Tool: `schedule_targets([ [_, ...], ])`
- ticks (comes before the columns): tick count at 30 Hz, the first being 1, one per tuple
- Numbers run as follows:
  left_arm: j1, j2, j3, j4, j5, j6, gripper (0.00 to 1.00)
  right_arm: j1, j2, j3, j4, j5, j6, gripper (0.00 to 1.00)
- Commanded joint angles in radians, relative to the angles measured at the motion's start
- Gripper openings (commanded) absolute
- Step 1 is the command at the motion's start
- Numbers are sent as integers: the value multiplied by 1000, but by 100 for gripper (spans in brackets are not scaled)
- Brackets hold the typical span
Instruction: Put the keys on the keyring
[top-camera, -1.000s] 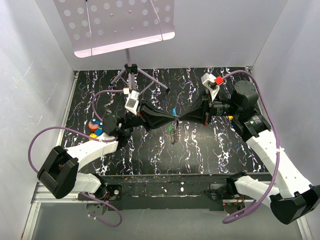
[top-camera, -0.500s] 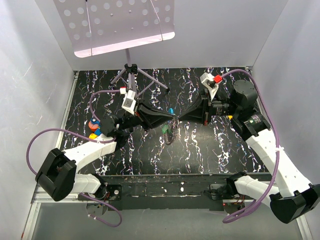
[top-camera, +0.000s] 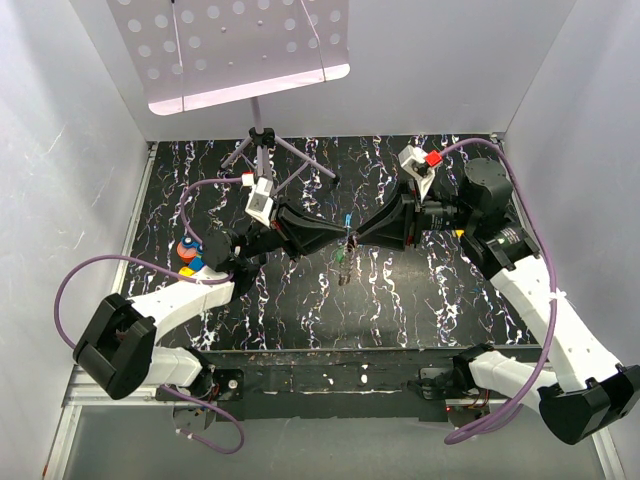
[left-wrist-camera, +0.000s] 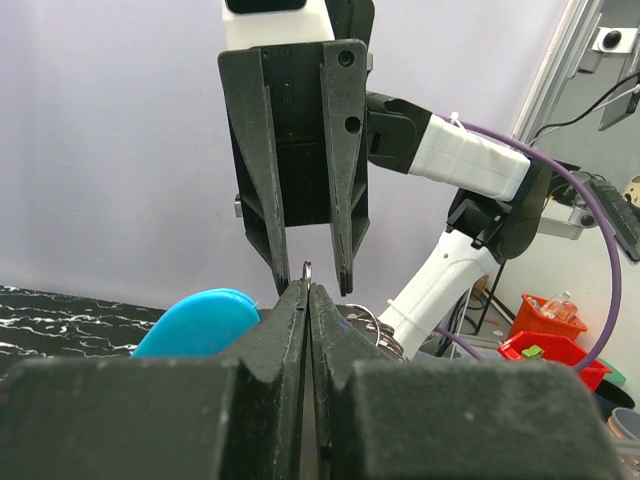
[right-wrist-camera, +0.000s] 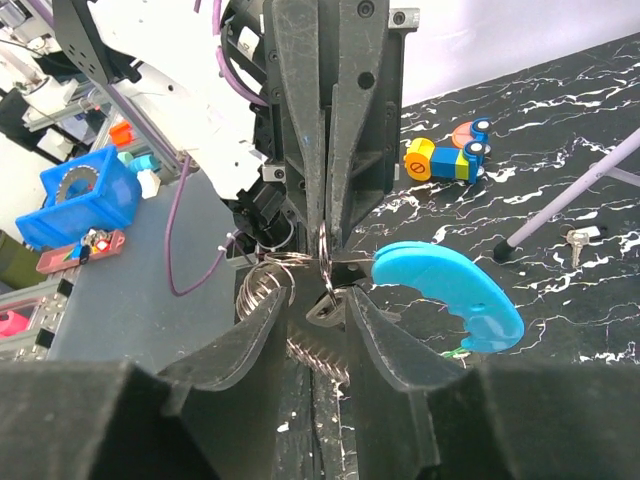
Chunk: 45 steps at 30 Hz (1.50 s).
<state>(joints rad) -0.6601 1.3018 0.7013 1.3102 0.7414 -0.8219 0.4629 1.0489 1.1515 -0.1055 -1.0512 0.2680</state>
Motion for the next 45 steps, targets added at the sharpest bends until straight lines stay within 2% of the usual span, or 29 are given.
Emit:
schedule_targets([
  [1,5,-12,4,169,10,15,0,-9,2,71,-17,-44,-81,38],
  [9,4,-12,13,162,27,9,0,-7,33,63,10,-26,-56,38],
  [18,5,-3,15,158,24,7,0,14,45,56,29,-41,-36,32],
  [25,5,-4,12,143,23,20,0,13,46,60,38,-38,-27,34],
  [36,4,7,13,147,29,12,0,28,54,51,55,-43,-13,26],
  [39,4,11,13,149,30,7,0,31,56,48,61,-50,-13,21],
  [42,5,17,12,155,32,0,0,37,53,37,63,-64,-16,4],
  [43,4,20,13,158,33,-6,0,39,53,33,61,-66,-22,1],
  [45,5,19,20,153,42,-19,0,37,49,31,35,-70,-42,1],
])
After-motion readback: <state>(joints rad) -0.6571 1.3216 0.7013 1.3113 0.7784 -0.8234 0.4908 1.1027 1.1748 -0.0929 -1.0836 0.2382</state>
